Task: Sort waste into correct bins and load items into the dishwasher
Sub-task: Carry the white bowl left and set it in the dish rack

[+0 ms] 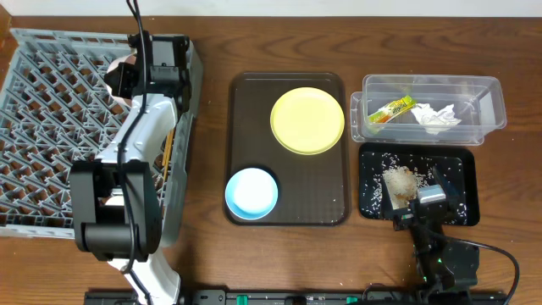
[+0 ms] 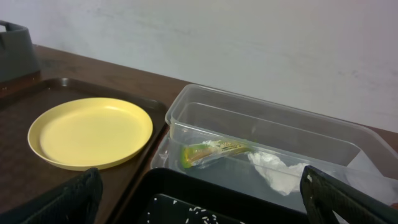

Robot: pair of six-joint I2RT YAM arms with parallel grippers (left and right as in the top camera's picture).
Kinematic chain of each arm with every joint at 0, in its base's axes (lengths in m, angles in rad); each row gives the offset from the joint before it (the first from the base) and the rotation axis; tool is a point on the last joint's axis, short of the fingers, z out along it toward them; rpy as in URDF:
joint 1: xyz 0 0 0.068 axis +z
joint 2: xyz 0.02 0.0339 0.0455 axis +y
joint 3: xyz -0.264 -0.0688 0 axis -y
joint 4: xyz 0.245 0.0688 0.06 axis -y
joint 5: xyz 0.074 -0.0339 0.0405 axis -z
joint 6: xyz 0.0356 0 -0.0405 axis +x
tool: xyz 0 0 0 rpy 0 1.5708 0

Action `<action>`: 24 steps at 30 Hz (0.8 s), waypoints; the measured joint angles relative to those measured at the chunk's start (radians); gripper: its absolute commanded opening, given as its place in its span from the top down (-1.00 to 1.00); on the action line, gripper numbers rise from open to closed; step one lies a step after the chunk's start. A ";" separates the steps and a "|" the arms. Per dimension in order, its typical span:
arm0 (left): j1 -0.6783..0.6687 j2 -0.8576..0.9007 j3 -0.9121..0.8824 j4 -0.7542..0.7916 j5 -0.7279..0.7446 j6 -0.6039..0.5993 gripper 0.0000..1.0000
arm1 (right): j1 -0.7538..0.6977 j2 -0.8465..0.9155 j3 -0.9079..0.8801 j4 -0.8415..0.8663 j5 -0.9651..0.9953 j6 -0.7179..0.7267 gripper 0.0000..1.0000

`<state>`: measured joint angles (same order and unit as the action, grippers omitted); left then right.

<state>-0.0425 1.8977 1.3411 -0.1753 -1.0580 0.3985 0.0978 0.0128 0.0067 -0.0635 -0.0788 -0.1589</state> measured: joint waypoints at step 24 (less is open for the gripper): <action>-0.095 0.016 0.005 -0.184 -0.053 -0.039 0.03 | 0.000 0.000 0.000 0.000 0.000 0.000 -0.99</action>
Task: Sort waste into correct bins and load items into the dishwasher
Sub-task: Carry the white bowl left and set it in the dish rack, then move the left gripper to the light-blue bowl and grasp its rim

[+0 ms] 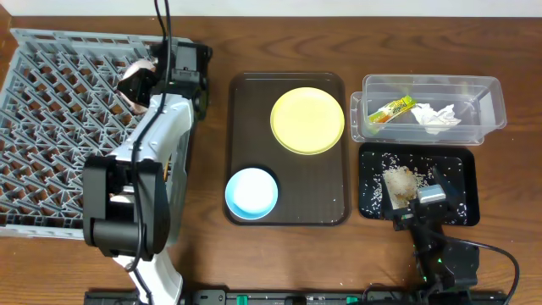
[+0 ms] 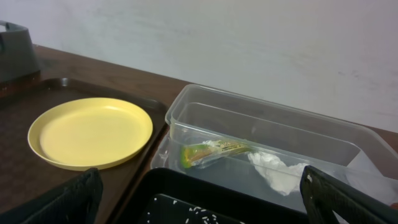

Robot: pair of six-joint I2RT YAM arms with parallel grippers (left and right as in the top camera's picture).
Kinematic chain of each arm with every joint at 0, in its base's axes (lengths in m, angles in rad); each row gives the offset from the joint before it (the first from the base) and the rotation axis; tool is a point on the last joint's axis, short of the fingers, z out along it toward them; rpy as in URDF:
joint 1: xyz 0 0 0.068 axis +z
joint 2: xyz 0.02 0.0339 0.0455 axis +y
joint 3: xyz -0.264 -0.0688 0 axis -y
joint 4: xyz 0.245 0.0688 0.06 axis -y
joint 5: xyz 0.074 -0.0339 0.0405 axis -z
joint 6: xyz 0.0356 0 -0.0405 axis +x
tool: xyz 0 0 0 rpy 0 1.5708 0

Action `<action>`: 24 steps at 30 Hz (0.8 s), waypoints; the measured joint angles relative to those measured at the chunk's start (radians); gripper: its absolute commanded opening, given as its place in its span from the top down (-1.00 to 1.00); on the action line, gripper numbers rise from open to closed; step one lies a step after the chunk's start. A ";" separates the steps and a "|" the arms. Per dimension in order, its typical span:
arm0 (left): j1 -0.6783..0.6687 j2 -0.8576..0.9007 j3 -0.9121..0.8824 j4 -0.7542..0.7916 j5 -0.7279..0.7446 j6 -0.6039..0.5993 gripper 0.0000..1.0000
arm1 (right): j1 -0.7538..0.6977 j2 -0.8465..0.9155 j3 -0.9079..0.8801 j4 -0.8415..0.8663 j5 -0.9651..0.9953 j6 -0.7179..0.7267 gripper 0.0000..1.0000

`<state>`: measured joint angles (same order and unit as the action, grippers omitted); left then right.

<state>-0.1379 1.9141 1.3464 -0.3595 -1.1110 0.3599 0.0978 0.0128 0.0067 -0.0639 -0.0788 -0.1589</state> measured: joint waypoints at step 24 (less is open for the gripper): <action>-0.302 -0.343 -0.005 -0.628 0.834 -0.449 0.03 | 0.000 0.000 0.000 0.000 0.000 0.000 -0.98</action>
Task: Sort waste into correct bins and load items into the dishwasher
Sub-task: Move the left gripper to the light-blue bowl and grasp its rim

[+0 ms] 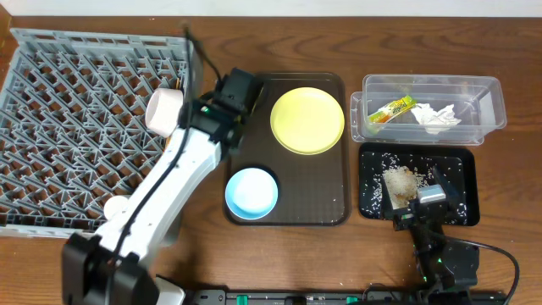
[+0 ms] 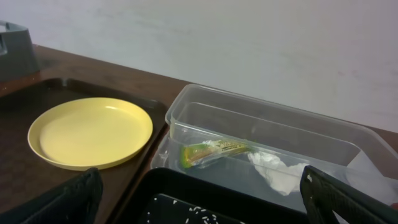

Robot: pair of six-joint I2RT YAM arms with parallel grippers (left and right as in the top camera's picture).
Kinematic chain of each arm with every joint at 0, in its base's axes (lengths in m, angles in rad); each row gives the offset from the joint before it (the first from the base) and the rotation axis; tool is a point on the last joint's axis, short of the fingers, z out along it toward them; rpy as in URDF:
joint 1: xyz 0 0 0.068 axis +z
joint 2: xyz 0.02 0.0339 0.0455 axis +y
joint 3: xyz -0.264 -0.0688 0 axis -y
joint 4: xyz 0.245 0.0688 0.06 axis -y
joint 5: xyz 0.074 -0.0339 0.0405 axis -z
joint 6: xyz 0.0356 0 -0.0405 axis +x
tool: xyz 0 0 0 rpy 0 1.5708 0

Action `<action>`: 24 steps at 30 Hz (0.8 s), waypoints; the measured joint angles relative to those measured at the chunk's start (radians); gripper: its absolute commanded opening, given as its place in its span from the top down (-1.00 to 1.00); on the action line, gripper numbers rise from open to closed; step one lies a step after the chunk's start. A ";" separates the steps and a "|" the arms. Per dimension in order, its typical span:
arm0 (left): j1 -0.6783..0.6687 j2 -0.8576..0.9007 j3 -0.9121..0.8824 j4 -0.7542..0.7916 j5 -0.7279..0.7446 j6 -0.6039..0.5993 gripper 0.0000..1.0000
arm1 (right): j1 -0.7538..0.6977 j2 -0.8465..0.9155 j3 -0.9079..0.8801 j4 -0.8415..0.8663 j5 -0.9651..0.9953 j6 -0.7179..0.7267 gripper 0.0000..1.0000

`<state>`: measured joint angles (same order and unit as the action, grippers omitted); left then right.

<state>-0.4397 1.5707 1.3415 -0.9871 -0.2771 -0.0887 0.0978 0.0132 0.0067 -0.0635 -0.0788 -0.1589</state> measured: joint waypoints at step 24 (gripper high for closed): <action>0.025 -0.002 -0.417 0.273 0.378 -0.278 0.29 | 0.000 0.000 0.000 0.000 0.000 0.000 -0.99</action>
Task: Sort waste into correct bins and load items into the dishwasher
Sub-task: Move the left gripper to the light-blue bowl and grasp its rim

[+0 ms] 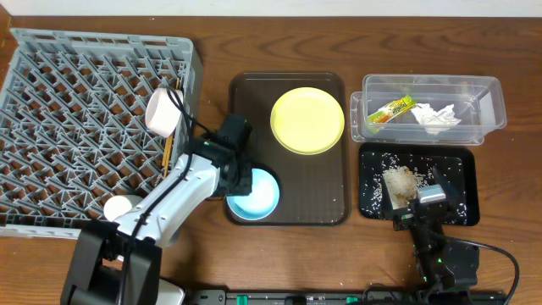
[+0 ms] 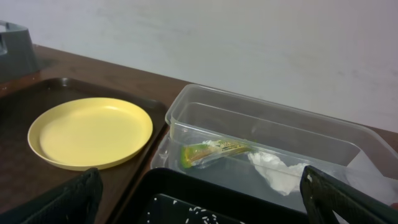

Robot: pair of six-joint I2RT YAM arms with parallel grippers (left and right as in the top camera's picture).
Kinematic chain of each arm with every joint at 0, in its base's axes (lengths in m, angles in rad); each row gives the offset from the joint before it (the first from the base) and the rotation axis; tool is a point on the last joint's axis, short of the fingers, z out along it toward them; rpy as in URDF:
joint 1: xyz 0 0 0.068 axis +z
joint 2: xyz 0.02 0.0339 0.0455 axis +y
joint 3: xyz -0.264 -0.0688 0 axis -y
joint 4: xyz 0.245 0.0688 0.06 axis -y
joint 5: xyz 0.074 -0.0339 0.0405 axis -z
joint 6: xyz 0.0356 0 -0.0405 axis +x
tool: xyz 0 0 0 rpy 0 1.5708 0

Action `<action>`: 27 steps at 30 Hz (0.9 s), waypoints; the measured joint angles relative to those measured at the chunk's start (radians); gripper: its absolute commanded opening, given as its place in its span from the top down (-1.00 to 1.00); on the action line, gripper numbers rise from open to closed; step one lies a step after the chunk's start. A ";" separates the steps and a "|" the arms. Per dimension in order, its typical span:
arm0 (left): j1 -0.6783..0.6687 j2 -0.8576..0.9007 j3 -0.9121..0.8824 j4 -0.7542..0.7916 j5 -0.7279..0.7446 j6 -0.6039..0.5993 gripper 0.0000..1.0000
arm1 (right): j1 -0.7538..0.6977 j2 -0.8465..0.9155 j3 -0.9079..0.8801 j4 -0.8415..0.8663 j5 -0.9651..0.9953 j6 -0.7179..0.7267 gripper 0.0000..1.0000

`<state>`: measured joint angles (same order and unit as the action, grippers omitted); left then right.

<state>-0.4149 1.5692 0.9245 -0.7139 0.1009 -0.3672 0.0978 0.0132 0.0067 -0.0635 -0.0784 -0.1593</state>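
A light blue bowl (image 1: 258, 194) lies at the near left of the brown tray (image 1: 326, 212), and a yellow plate (image 1: 307, 120) sits at its far end. My left gripper (image 1: 240, 180) is down at the bowl's left rim; the overhead view does not show how its jaws stand. A white cup (image 1: 160, 110) lies on its side at the right edge of the grey dish rack (image 1: 59, 102). My right gripper (image 2: 199, 214) stands open over the near edge of the black tray (image 1: 377, 207), holding nothing. The plate (image 2: 90, 132) also shows in the right wrist view.
A clear bin (image 1: 487, 106) at the far right holds a green wrapper (image 1: 391, 109) and crumpled tissue (image 1: 438, 116). The black tray carries scattered rice and a food lump (image 1: 398, 180). A wooden stick (image 1: 167, 150) and a small white item (image 1: 118, 206) lie in the rack.
My left arm has moved from the tray's far left corner, by the rack, down to the blue bowl's left rim. The cup stays in the rack. The right arm has not moved.
My left gripper was over the rack's far right corner with a pale cup at its fingers, and stayed there a moment later. Then the cup lay in the rack's right edge with the gripper beyond it. Now the gripper is at the blue bowl.
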 measured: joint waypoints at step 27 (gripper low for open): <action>0.037 -0.048 0.280 -0.257 -0.153 0.119 0.88 | 0.000 0.000 0.000 0.000 0.000 0.000 -0.99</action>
<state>-0.3782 1.5211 1.2045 -0.9714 -0.0521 -0.2485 0.0978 0.0132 0.0067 -0.0635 -0.0784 -0.1589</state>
